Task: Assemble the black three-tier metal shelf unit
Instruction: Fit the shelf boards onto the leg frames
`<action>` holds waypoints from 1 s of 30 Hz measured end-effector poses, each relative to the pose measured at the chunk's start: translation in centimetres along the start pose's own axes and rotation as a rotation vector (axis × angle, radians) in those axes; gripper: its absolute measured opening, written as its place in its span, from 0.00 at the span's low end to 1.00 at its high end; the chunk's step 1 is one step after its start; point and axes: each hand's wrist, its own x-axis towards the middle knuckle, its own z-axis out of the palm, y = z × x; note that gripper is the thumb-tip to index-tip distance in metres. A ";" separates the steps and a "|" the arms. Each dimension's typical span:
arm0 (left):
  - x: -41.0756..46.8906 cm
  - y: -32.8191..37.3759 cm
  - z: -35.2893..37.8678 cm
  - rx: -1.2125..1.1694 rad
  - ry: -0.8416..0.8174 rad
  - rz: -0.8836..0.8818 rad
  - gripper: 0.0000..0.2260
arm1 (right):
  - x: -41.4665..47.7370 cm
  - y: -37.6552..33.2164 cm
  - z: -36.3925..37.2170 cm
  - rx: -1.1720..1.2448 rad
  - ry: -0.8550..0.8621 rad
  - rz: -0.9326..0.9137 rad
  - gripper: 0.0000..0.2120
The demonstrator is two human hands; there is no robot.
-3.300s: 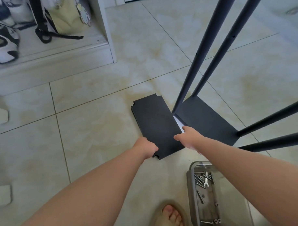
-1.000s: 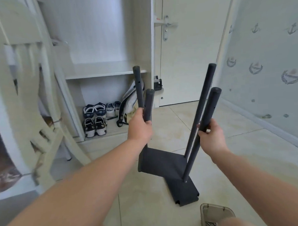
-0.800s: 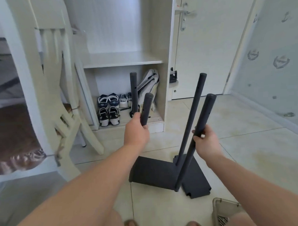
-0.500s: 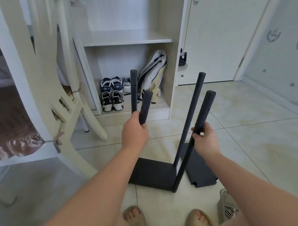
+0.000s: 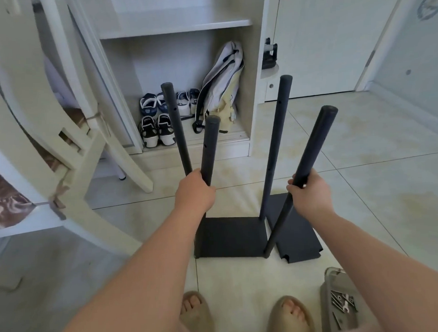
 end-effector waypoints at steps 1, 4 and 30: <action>0.0 0.4 0.4 -0.006 0.000 -0.002 0.13 | 0.3 0.2 -0.3 0.017 0.017 0.012 0.07; -0.1 2.3 1.9 -0.007 -0.004 0.044 0.14 | 1.6 1.0 -1.9 0.044 0.061 0.039 0.07; 2.9 21.1 19.3 0.101 -0.097 0.350 0.08 | 15.2 10.4 -19.4 -0.065 0.259 0.101 0.11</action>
